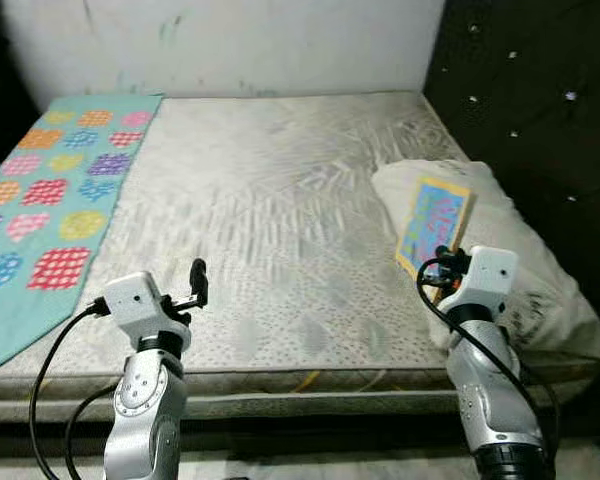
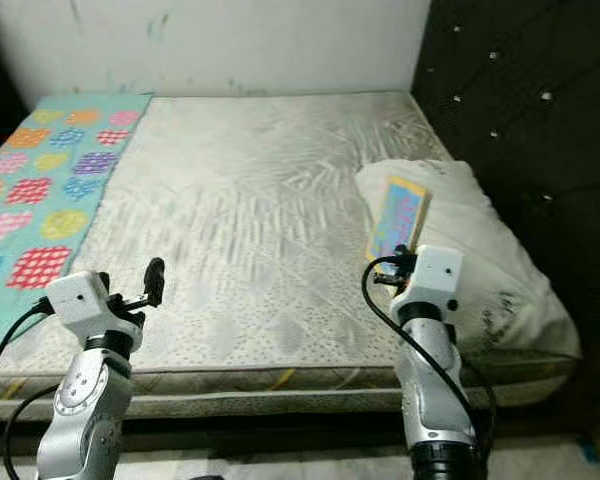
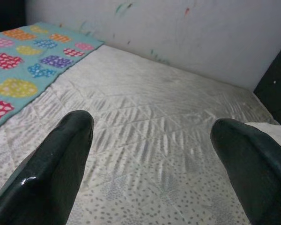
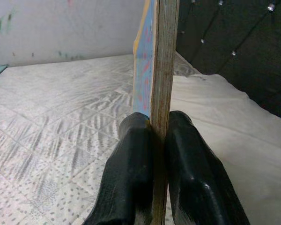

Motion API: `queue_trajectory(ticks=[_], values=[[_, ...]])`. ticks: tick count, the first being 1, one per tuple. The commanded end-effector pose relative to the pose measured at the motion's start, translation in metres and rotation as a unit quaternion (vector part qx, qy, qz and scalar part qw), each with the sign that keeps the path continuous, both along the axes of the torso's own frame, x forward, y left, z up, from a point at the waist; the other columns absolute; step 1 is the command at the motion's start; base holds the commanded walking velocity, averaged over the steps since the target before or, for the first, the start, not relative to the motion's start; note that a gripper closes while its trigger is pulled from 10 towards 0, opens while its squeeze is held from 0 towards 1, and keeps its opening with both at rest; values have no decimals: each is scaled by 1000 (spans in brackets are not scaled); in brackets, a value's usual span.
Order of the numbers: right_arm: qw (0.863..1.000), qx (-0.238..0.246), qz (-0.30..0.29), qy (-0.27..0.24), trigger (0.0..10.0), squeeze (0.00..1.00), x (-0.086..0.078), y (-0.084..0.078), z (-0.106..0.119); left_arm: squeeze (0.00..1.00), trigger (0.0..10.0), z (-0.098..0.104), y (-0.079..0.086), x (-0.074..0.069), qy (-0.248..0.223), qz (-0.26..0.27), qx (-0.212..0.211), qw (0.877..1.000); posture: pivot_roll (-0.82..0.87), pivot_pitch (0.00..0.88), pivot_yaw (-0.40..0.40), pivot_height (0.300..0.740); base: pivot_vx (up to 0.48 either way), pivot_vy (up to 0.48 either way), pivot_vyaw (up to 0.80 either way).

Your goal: Clean up the room

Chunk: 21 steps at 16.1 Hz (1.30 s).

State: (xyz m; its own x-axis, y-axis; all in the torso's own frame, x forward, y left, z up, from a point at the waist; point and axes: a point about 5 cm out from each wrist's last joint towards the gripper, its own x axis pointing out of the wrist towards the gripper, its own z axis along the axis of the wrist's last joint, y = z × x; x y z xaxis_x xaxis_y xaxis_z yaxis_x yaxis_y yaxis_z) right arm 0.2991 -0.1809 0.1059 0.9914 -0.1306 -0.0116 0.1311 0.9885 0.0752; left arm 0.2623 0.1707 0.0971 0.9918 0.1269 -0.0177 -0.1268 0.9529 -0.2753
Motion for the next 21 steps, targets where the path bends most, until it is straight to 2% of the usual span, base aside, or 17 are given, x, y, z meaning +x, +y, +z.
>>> queue_trajectory(ticks=[1, 5, 7, 17, 21], values=[[1000, 2, 9, -26, 10000, 0, 4, 6, 11, 0, 10000, 0, 3, 0, 3, 2, 4, 1000, 6, 0, 21, 740, 0, 480, 0], [1000, 2, 8, -27, 10000, 0, 3, 5, 12, 0, 10000, 0, 2, -1, 3, 4, 5, 1000, 4, 0, 21, 740, 0, 455, 0], [999, -1, 8, -32, 10000, 0, 5, 5, 14, 0, 10000, 3, 1, -1, -12, -8, 10, 1000, 4, 0, 21, 740, 0, 0, 0], [999, -3, 9, -34, 10000, 0, 5, 3, 16, 0, 10000, 5, -2, -3, -24, -29, -2, 999, -1, 0, 18, 740, 0, 0, 0], [999, -2, 9, -34, 10000, 0, 5, 3, 16, 0, 10000, 5, -3, -4, -25, -31, -3, 999, -1, 0, 17, 740, 252, 0, 0]])
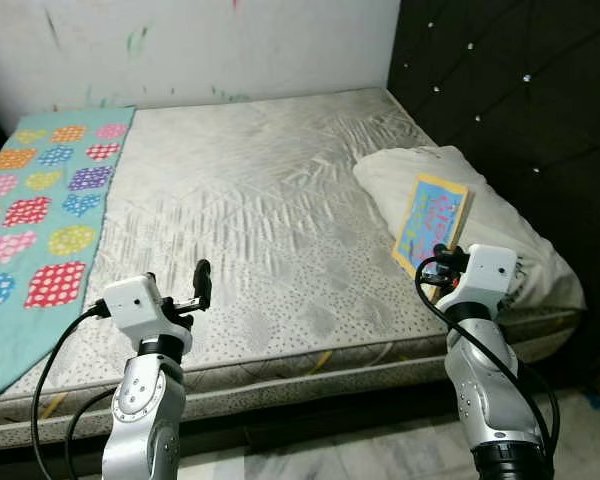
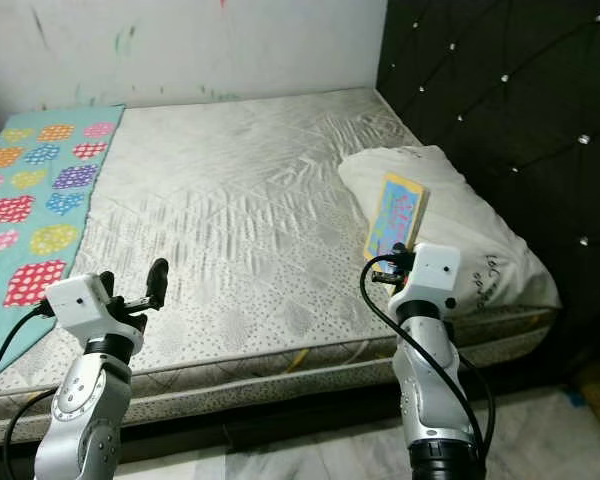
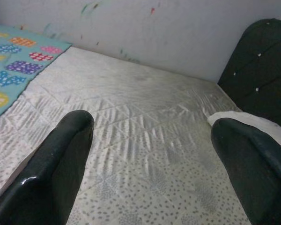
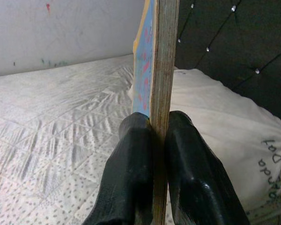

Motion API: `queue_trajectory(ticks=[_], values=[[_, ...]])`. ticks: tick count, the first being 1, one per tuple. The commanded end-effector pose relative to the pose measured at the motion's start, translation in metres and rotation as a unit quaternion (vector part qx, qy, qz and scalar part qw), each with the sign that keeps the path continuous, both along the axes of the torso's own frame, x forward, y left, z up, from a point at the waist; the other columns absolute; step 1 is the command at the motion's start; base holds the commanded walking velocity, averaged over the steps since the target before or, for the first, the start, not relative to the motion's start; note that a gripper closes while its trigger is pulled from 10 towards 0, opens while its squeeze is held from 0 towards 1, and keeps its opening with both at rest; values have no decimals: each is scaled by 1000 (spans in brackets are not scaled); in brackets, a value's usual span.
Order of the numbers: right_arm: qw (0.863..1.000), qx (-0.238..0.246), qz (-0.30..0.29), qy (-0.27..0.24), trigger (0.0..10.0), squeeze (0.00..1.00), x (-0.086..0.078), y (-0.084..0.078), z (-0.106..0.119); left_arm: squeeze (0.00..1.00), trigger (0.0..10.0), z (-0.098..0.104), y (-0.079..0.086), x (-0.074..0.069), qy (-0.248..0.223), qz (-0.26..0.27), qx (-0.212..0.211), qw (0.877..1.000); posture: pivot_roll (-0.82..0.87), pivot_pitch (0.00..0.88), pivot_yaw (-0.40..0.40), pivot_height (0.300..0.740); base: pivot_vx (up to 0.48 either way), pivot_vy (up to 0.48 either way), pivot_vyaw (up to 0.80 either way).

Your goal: Clean up the room

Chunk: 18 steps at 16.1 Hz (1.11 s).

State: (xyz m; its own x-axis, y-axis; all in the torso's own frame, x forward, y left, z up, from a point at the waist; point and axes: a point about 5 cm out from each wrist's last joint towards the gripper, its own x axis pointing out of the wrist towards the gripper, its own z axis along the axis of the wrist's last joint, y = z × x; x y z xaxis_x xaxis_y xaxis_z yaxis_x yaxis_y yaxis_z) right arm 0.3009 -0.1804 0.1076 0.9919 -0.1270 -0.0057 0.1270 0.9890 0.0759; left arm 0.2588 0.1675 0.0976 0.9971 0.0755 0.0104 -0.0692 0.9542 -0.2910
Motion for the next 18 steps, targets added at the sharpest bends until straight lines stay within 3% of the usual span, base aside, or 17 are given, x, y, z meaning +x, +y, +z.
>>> queue_trajectory(ticks=[1, 18], values=[[1000, -2, 7, -30, 10000, 0, 4, 3, 13, 0, 10000, 4, 0, 0, -10, -5, 4, 1000, -1, 0, 17, 740, 255, 0, 0], [1000, -1, 6, -26, 10000, 0, 5, 2, 11, 0, 10000, 3, -1, -1, -8, -9, 6, 1000, 4, 0, 16, 740, 266, 0, 0]])
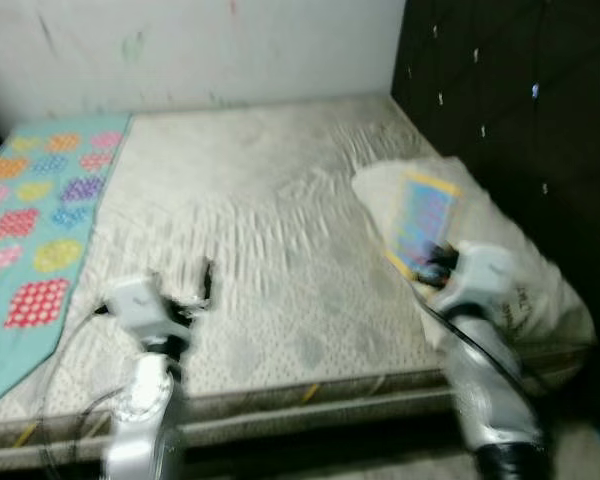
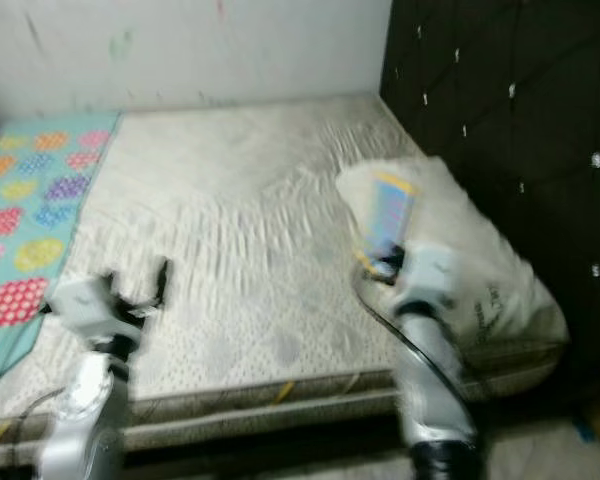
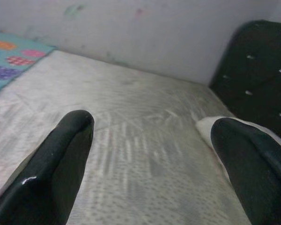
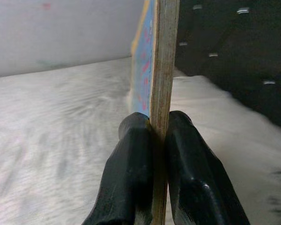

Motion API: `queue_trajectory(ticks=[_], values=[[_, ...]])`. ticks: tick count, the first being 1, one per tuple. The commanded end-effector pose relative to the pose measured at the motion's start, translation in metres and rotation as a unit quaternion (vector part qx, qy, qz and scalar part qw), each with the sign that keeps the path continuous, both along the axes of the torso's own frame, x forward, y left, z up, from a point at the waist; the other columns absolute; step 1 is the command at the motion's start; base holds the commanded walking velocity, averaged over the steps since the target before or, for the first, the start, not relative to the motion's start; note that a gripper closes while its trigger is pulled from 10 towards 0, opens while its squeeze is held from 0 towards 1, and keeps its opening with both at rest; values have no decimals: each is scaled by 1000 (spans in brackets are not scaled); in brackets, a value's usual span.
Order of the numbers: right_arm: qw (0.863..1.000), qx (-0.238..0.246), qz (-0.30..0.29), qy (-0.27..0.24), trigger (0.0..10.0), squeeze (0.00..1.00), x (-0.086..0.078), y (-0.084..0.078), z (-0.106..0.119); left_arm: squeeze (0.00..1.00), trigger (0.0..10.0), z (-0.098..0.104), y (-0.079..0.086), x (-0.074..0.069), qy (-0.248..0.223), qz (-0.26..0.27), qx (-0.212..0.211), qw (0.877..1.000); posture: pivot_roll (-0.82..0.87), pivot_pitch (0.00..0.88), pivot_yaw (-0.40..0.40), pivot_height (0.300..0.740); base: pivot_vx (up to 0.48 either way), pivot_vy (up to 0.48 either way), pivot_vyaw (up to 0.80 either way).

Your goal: Clean up the room

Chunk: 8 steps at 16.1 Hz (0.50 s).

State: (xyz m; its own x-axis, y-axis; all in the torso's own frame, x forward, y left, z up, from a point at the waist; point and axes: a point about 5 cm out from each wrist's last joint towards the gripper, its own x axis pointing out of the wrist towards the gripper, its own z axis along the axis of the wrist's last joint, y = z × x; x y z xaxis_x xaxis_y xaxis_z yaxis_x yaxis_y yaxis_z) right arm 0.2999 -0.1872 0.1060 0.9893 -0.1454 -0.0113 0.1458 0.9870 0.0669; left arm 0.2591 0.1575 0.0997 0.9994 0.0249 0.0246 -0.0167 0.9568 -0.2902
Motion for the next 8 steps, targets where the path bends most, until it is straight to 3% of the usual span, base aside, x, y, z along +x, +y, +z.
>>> queue_trajectory(ticks=[1, 7, 8], values=[[999, 3, 16, -30, 10000, 0, 6, 9, 13, 0, 10000, 1, 9, -1, -1, 16, 6, 1000, 5, 0, 16, 740, 285, 0, 0], [999, 2, 19, -30, 10000, 0, 8, 10, 13, 0, 10000, 0, 9, 0, 2, 21, 2, 1000, 8, 0, 12, 740, 286, 0, 0], [999, 1, 20, -29, 10000, 0, 8, 10, 12, 0, 10000, -2, 9, 0, 9, 29, -3, 1000, 8, 0, 12, 740, 0, 0, 0]])
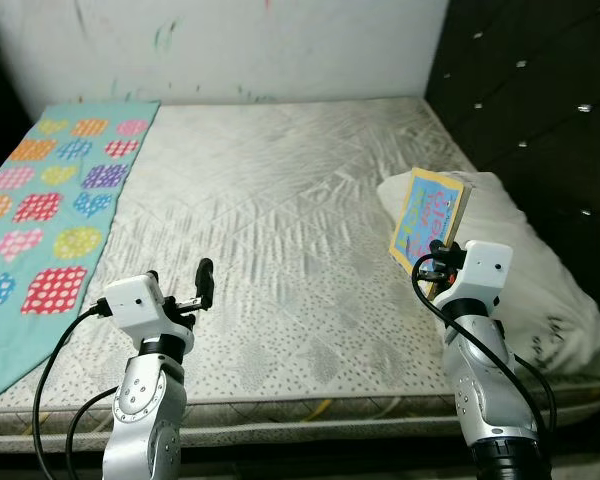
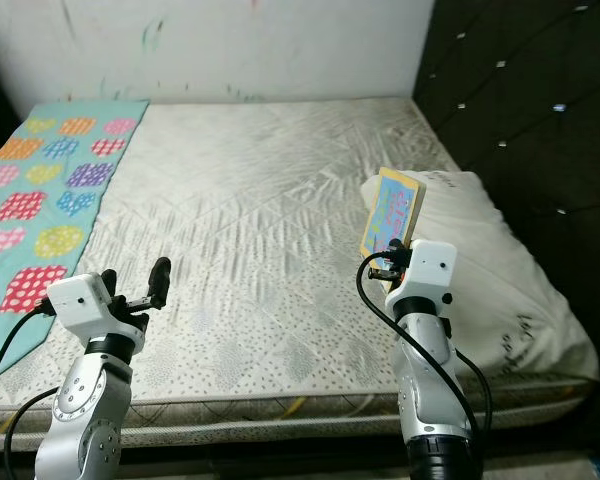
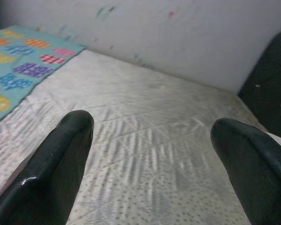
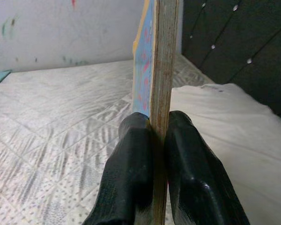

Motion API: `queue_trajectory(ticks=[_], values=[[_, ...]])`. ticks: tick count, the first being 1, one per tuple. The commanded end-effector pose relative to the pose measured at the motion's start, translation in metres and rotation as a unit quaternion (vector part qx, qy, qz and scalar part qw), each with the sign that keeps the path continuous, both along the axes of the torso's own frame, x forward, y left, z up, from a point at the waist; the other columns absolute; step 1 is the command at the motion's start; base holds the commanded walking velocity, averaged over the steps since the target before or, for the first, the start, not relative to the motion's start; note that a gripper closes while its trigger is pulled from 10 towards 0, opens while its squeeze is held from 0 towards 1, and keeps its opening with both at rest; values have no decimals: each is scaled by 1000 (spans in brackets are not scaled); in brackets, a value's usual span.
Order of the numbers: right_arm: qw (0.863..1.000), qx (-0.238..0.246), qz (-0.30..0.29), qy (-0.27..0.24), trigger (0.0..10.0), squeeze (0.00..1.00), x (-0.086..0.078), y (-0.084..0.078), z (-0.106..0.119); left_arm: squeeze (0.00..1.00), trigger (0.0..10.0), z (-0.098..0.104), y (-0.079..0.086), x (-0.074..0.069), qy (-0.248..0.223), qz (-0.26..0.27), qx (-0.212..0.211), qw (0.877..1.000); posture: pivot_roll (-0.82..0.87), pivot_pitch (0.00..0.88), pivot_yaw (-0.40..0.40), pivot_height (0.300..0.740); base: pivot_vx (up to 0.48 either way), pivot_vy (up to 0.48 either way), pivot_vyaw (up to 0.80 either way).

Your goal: Clean up the room

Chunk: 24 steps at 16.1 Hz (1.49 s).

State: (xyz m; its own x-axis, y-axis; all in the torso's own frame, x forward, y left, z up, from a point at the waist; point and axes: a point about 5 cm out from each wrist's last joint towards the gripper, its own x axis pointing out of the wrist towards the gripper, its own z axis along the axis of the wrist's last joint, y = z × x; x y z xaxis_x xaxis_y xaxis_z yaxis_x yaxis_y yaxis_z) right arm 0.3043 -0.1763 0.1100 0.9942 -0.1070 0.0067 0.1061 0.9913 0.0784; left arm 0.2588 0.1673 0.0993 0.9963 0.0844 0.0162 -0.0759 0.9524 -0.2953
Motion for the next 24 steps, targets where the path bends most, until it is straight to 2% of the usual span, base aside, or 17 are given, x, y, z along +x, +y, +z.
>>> queue_trajectory(ticks=[1, 2, 5, 10, 13, 24], values=[[1000, -3, 1, -18, 10000, 0, 4, 0, 7, 0, 10000, -4, 2, 0, 18, 23, -10, 1000, 8, 0, 12, 740, 0, 0, 0], [1000, -2, 1, -17, 10000, 0, 4, 0, 7, 0, 10000, -7, 3, 1, 32, 31, -16, 999, 8, 0, 12, 740, 0, 0, 0], [1000, -2, 1, -16, 10000, 0, 3, 0, 7, 0, 10000, -6, 1, 1, 29, 25, -30, 999, 8, 0, 12, 740, 0, 0, 0], [1000, -1, 1, -16, 10000, 0, 3, -1, 6, 0, 10000, -4, -1, 1, 24, 13, -17, 999, 5, 0, 13, 740, 0, 111, 0], [1000, -1, 1, -14, 10000, 0, 3, -1, 5, 0, 10000, -5, -2, 1, 28, 18, -30, 999, 5, 0, 13, 740, 0, 0, 0], [1000, 2, 1, -13, 10000, 0, 2, -1, 5, 0, 10000, -4, -2, 1, 20, 11, -25, 999, 4, 0, 14, 740, 0, 427, 0]])
